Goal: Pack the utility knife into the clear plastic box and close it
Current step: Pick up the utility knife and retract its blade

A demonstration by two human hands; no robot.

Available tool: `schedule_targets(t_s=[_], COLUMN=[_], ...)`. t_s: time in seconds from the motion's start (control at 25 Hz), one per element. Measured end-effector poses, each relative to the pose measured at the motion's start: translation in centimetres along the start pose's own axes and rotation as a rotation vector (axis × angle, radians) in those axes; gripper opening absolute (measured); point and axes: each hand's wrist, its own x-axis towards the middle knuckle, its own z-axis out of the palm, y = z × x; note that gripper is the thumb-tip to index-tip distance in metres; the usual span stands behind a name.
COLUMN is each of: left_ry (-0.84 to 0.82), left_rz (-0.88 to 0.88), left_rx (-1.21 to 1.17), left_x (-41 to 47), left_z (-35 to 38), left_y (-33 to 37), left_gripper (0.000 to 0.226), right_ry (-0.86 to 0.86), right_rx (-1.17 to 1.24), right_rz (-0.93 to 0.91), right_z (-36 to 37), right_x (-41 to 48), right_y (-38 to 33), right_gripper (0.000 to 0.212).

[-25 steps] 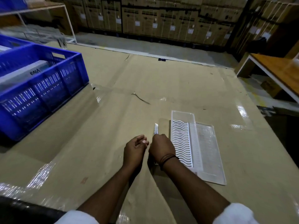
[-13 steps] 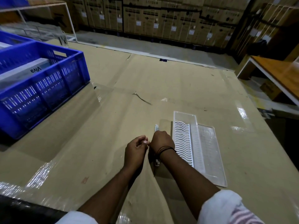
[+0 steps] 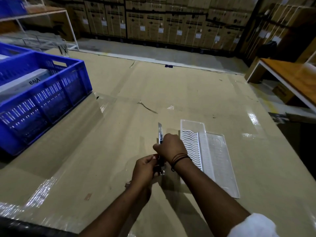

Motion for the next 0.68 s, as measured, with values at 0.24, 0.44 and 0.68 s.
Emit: schedule_targets(t_s=[0.24, 0.44, 0.68], left_ry=[-0.235, -0.36, -0.365], left_rz=[0.031, 0.054, 0.118], left_rx=[0.037, 0.084, 0.144], left_x=[-1.2, -1.9, -2.1], left_z=[3.3, 6.3, 9.1], left_y=[2.8, 2.8, 2.9], left_gripper=[0.024, 0.025, 0.032], right_ry=[0.153, 0.207, 0.251], right_rx=[0.069, 0.127, 0.165], right_rz=[0.011, 0.092, 0.132], right_z=[-3.8, -6.0, -7.6], right_x=[-1.0, -1.7, -2.0], right_y=[2.2, 5.2, 7.8], right_gripper=[0.038, 0.034, 0.039])
